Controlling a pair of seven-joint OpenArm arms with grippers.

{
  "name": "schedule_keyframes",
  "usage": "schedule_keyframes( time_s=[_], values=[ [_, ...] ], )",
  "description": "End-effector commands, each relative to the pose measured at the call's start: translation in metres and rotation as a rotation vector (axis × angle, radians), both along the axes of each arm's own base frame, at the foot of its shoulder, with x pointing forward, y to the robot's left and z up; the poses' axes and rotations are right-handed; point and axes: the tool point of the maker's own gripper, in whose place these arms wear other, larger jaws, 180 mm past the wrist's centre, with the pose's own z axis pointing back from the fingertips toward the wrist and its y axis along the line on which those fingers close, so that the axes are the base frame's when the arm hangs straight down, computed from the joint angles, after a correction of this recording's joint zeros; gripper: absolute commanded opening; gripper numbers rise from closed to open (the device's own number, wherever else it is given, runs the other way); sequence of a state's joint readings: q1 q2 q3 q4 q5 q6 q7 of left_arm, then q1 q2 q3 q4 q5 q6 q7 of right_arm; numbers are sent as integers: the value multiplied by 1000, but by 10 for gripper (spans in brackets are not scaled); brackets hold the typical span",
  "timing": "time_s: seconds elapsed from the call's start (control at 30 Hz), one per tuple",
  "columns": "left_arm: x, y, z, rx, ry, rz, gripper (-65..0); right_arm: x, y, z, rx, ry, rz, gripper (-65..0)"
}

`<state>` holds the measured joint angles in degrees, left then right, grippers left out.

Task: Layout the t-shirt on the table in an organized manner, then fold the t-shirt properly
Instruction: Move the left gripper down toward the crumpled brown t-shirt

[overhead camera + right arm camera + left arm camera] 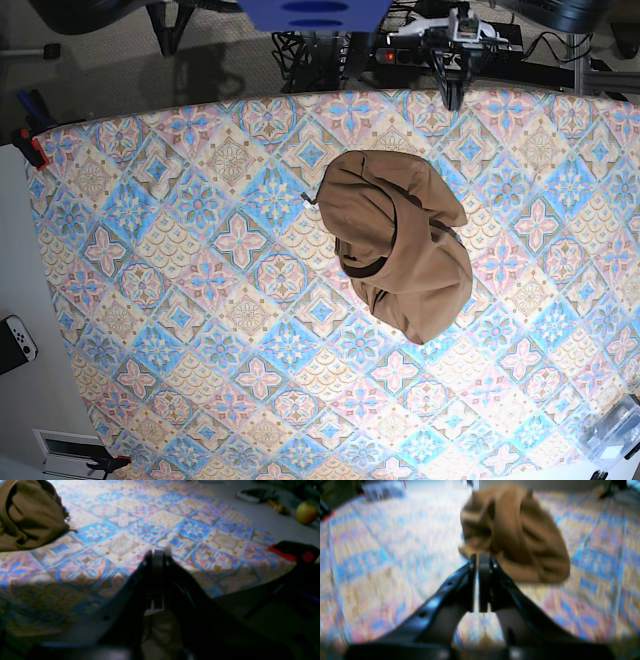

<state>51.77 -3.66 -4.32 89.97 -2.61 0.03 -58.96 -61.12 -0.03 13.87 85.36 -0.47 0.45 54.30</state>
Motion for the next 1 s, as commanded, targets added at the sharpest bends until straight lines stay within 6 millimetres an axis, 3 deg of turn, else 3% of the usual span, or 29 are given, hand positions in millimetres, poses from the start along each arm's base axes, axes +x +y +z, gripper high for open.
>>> schedule_keyframes(
  time_s=[0.0,0.1,0.2,0.4,0.5,0.6,0.73,0.97],
  values=[
    [3,0,15,3,-45,-2,-569,7,-1,15,-4,-45,4,-645],
    [22,1,25,4,-19,-3,-563,27,3,24,5,-26,23,-644],
    [39,0,32,3,50,-7,-562,39,19,29,75,12,81,-615],
    [67,13,34,41,260,6,-548,55,53,29,154,101,158,-409],
    [78,20,15,84,423,-23,-455,51,71,15,187,189,208,-332],
    [78,27,-6,132,560,-51,-375,45,86,5,199,260,290,-322],
    [77,35,-15,193,631,-86,-369,39,109,-6,230,333,360,-320],
    [90,3,-30,286,740,-308,-368,65,121,-8,228,311,396,-320]
  ],
)
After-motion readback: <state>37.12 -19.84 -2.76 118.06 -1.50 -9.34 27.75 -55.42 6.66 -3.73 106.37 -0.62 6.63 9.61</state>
